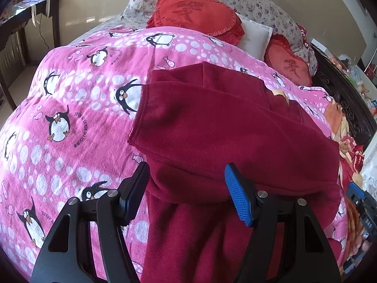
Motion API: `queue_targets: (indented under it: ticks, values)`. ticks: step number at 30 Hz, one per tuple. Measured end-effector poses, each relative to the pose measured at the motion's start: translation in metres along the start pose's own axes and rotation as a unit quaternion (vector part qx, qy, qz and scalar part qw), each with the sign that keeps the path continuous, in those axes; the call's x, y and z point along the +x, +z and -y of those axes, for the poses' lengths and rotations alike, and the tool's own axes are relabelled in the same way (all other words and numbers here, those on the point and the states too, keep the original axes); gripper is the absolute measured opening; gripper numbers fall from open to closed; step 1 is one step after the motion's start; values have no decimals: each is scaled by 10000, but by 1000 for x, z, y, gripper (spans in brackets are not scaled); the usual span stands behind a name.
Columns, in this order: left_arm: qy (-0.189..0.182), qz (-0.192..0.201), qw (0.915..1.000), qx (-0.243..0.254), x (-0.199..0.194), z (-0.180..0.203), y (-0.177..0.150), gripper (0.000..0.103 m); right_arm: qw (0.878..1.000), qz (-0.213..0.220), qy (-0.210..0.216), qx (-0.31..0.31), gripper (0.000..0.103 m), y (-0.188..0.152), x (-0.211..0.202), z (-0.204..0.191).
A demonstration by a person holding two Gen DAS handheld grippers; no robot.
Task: Fold small clothes
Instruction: 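Lay the held sleeve across the folded body and open the right tool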
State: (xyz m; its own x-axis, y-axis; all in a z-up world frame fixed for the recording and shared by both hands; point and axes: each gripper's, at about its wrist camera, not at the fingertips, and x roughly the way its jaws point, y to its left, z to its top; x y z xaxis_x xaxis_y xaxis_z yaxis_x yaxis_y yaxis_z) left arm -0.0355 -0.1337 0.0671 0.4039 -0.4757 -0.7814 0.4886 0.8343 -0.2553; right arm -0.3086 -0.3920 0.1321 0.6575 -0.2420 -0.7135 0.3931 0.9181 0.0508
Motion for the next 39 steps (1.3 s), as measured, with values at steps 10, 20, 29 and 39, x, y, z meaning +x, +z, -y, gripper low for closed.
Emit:
queue_targets:
  ticks: [10,20,29,39]
  values:
    - [53,65,9999,129,-10,3,-2,66,9984,-391,-39,-396,13,0,37,-30]
    - [39,-59,10000,8,1,-3,-7,66,9952,-821,-258,-459,7,-40,19,-15]
    - [102,77,9998,-149,4,-7,6,66,9921,-11,95,1249,65,21,14,46]
    - [226,-99,9994,259,31,10,3,67,9958,-133,-72,903,11,63,70,32]
